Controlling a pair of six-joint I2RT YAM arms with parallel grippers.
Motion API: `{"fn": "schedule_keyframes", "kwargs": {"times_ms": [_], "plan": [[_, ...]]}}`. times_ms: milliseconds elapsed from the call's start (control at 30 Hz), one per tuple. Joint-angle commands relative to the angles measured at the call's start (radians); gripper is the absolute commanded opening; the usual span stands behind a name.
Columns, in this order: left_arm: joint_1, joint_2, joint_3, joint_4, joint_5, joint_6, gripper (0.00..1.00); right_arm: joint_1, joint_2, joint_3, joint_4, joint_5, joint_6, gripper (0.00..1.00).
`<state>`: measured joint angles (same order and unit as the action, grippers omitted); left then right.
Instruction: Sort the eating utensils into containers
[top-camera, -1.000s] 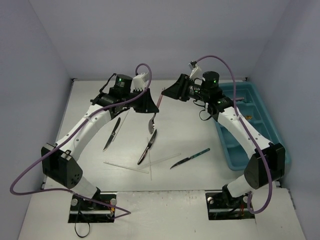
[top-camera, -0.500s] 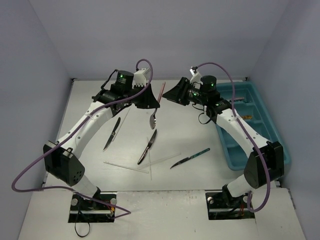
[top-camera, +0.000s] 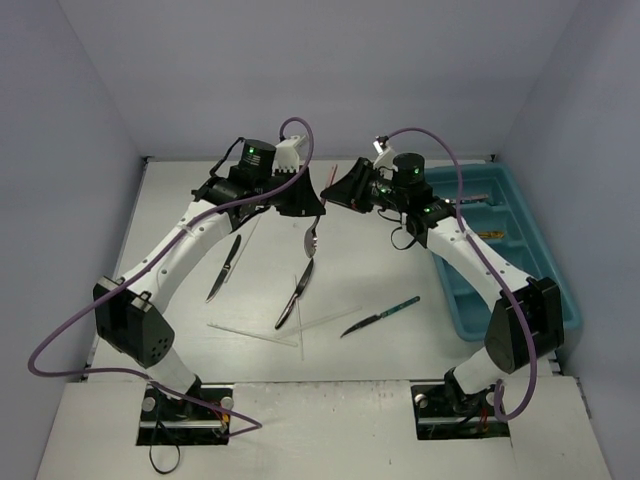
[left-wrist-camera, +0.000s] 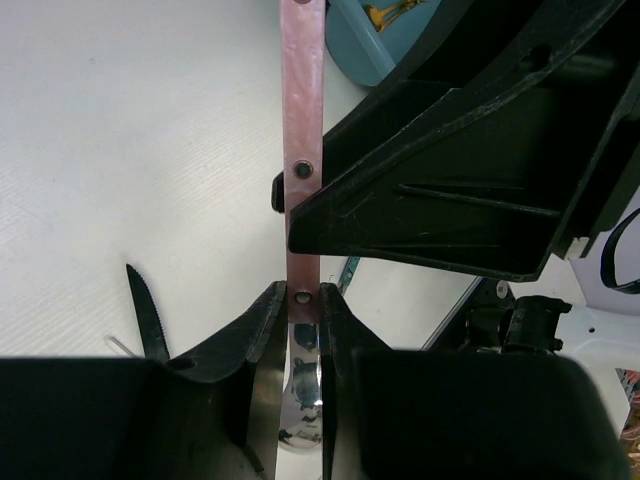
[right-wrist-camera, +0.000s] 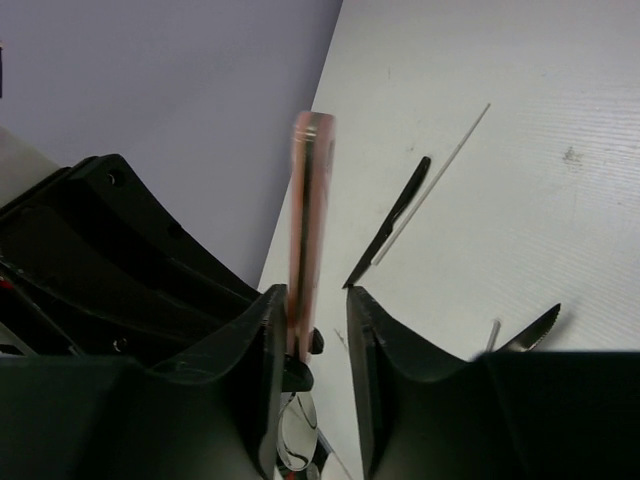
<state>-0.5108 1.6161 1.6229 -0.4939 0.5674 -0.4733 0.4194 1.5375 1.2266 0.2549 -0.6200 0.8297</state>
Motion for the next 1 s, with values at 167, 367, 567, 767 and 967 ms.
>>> {"fn": "schedule_keyframes", "kwargs": {"times_ms": [167, 367, 567, 767, 967], "plan": [[-0.024, -0.002, 0.094, 0.068, 0.007, 0.000, 0.00, 0.013, 0.022, 0.023, 0.067, 0.028, 0.014, 0.13], [-0.029, 0.001, 0.096, 0.071, 0.032, 0.012, 0.40, -0.002, 0.022, 0.031, 0.067, 0.038, 0.002, 0.00], [-0.018, -0.032, 0.070, 0.032, 0.017, 0.075, 0.86, -0.083, -0.007, 0.013, 0.066, 0.033, 0.011, 0.00], [0.087, -0.102, 0.044, 0.009, 0.012, 0.124, 0.86, -0.313, -0.076, -0.035, 0.045, -0.014, -0.012, 0.00], [0.189, -0.158, -0.025, 0.005, -0.004, 0.153, 0.86, -0.744, -0.132, -0.037, -0.054, -0.052, -0.085, 0.00]]}}
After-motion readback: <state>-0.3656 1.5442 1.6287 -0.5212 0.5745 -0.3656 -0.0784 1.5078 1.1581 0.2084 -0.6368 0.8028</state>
